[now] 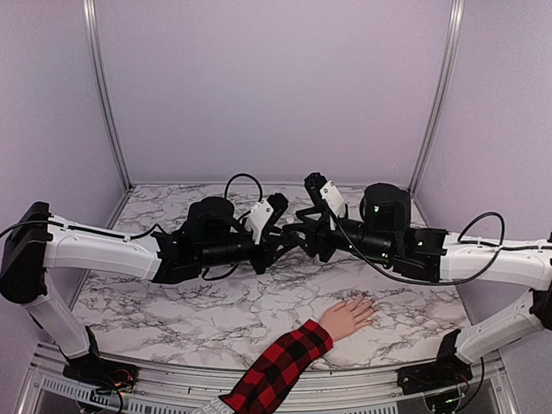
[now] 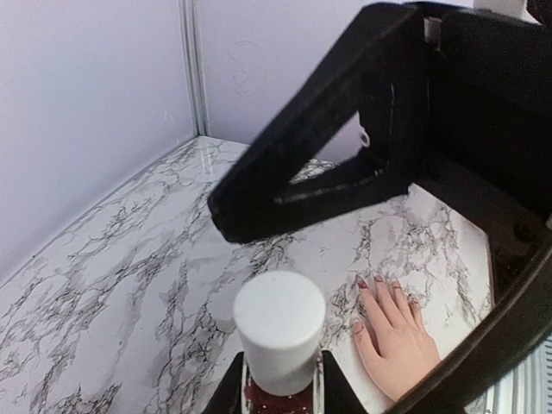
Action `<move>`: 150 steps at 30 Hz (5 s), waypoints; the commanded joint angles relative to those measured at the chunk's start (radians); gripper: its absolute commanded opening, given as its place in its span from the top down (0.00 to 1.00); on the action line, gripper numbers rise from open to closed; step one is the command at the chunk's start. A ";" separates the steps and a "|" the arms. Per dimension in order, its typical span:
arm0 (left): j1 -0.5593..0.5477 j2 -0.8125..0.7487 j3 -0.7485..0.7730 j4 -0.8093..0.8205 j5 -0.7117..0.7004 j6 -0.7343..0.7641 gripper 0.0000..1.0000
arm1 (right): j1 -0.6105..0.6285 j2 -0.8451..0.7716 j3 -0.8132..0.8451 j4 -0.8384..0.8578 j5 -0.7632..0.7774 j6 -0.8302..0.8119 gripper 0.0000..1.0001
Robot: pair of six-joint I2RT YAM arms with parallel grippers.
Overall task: Paint the nails
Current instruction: Screw the nail polish bottle cap onto the nail polish bottle.
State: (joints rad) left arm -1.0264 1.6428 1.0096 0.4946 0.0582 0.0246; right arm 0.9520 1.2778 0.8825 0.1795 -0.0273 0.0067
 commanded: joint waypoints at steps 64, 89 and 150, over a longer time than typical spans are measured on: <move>-0.011 -0.114 -0.028 -0.034 0.727 0.143 1.00 | -0.010 -0.058 0.100 -0.270 -0.816 -0.182 0.91; 0.000 -0.133 -0.024 0.019 0.250 0.051 1.00 | -0.010 -0.015 0.072 -0.203 -0.266 -0.065 0.94; -0.019 -0.113 -0.035 0.028 0.878 0.058 1.00 | -0.029 -0.070 0.113 -0.264 -0.928 -0.194 0.60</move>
State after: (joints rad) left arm -1.0374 1.5326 0.9451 0.5312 0.8963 0.0689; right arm 0.9264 1.1976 0.9516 -0.0811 -0.9180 -0.1860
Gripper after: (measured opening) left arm 0.204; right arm 0.409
